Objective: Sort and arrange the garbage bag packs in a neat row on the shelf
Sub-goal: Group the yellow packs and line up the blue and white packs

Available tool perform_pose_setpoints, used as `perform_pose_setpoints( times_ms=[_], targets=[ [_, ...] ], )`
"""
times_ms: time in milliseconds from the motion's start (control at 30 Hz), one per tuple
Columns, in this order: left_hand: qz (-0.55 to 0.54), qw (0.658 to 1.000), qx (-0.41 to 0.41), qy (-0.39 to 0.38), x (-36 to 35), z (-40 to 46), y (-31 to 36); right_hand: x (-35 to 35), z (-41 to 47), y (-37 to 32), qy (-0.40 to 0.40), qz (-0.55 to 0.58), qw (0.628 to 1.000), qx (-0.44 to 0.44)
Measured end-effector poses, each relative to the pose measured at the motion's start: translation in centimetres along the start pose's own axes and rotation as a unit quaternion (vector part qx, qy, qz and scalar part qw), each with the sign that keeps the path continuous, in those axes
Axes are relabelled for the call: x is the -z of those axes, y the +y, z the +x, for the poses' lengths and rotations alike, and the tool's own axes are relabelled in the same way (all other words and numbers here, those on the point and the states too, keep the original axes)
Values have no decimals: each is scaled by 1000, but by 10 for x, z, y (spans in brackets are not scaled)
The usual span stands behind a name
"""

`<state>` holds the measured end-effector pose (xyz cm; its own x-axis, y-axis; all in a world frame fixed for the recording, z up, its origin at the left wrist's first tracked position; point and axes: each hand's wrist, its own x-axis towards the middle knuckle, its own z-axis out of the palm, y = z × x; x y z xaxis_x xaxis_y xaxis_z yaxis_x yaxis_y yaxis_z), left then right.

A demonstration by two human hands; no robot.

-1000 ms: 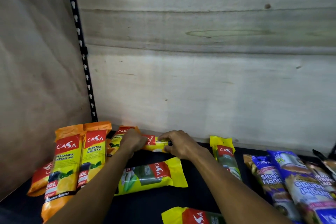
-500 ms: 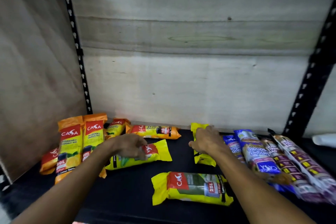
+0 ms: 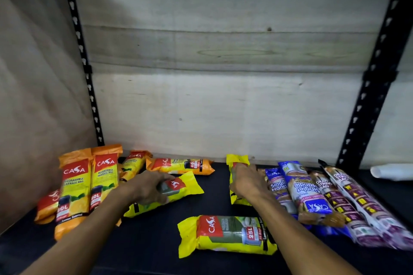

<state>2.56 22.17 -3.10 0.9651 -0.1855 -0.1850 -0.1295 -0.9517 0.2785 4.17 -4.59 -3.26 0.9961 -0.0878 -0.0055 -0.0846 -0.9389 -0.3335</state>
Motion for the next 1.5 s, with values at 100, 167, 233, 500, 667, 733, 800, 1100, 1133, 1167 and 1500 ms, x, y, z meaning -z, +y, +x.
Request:
perform_pose_setpoints(
  times_ms=[100,167,233,500,667,733,800,1100,1133,1167,1500],
  targets=[
    [2,999,4,38,-2,2,3,0,-3,2,16,11,1000,1],
    [-4,998,5,54,-4,5,8,1,-6,5,23,13,1000,4],
    [-17,998,9,64,-5,9,17,1,-9,7,26,12,999,14],
    [-48,989,17,142,-11,33,85,8,-23,22,23,16,999,16],
    [-73,983,52,162,-23,46,127,10,-27,31,33,20,999,11],
    [-81,980,78,164,-30,51,138,9,-29,33,37,24,999,15],
    [-65,979,99,167,-36,54,150,9,-30,35,41,28,999,15],
    [-10,978,135,155,-52,55,172,11,-32,38,45,26,999,9],
    [-13,979,134,154,-52,54,173,11,-32,37,44,25,999,9],
    [-20,979,132,153,-52,54,172,12,-32,37,43,24,999,7],
    [-101,986,73,113,-50,49,148,14,-39,31,16,1,1000,10]
  ],
)
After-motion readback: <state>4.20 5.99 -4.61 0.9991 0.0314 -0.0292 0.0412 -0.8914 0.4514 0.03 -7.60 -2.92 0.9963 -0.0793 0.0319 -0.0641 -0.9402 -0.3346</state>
